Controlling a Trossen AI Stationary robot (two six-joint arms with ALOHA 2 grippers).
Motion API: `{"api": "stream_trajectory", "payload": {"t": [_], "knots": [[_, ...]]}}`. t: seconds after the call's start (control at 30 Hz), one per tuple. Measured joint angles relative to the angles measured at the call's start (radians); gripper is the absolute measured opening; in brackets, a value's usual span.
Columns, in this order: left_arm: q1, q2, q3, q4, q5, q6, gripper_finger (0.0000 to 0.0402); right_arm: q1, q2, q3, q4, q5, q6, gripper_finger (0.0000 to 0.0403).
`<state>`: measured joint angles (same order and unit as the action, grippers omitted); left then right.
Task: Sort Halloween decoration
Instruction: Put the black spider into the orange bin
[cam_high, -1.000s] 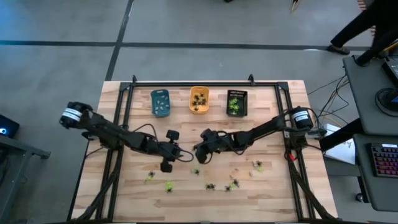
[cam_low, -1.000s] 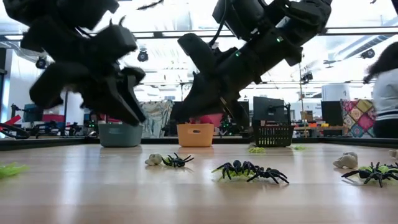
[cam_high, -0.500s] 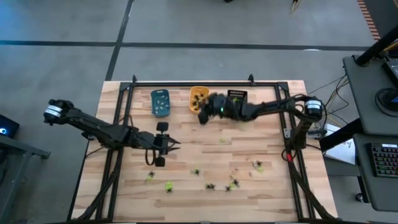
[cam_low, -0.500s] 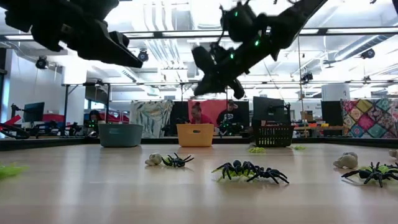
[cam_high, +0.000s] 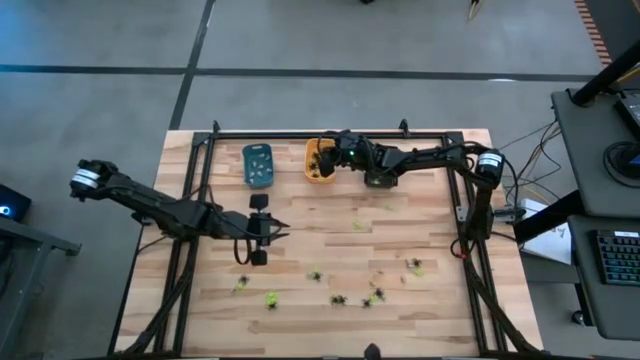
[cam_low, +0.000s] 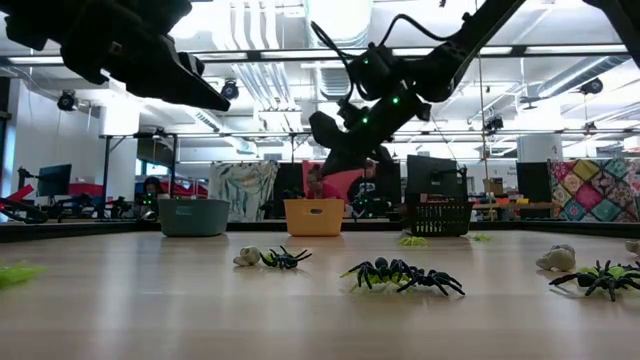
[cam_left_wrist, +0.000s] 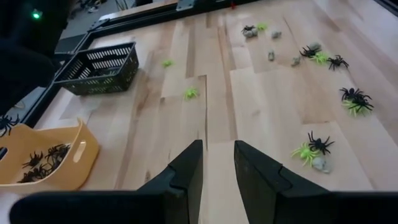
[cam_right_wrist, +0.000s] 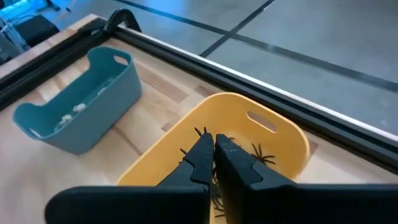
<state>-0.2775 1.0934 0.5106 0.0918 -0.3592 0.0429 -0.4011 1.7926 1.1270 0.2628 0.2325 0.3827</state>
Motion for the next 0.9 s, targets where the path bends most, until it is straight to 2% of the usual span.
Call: {"api": "stream_trajectory", "payload": {"t": [0.13, 0.47, 0.7, 0.9], "knots": [[0.0, 0.006, -0.001, 0.001, 0.0, -0.001, 0.0075, 0.001, 0.001, 0.012, 0.005, -0.008, -0.008, 0.0017], [0.0, 0.008, -0.001, -0.01, 0.0, -0.083, 0.0075, 0.002, 0.001, 0.012, 0.003, -0.047, -0.022, 0.0068], [0.0, 0.008, -0.001, -0.166, 0.008, -0.353, 0.0075, 0.041, -0.037, 0.012, -0.002, -0.106, -0.048, 0.008], [-0.003, 0.029, 0.046, -0.443, 0.086, -0.649, 0.0075, 0.118, -0.092, 0.012, -0.025, -0.106, -0.113, 0.007]]}}
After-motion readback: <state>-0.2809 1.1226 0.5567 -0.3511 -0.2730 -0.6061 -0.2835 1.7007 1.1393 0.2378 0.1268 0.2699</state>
